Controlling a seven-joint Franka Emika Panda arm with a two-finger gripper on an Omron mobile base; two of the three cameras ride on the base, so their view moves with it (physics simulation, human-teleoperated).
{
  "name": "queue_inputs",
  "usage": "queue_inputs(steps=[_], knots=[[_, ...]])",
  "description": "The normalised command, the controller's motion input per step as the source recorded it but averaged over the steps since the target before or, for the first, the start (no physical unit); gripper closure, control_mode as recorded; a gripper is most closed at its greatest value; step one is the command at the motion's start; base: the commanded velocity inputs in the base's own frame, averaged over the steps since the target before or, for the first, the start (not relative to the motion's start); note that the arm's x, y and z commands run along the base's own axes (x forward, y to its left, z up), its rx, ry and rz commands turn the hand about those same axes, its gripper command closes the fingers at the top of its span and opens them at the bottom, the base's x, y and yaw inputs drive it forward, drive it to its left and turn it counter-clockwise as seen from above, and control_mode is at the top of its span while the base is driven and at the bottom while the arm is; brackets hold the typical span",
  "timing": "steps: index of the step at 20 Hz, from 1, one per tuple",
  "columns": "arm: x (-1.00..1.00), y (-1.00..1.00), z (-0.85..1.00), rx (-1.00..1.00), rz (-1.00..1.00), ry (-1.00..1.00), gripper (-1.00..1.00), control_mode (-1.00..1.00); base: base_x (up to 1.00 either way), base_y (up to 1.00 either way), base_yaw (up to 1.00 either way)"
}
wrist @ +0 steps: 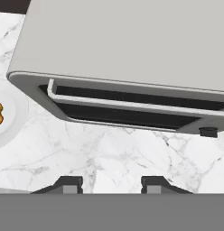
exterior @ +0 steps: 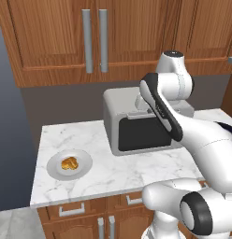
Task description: Open the toaster oven door. Place the bread on the top rack in the toaster oven and place the steak on the bottom rack.
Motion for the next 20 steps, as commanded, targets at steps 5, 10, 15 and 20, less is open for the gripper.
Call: queue_inputs(steps=[5, 10, 15, 20], knots=[[0.0, 0.0, 0.0, 0.0, 0.0, 0.0, -1.0, 1.0, 0.0, 0.0, 0.0], [0.0, 0.0, 0.0, 0.0, 0.0, 0.0, -1.0, 1.0, 0.0, -0.13, 0.0], [0.0, 0.0, 0.0, 0.0, 0.0, 0.0, -1.0, 1.0, 0.0, -0.73, 0.0], [0.0, 0.0, 0.0, 0.0, 0.0, 0.0, -1.0, 1.0, 0.0, -0.72, 0.0]])
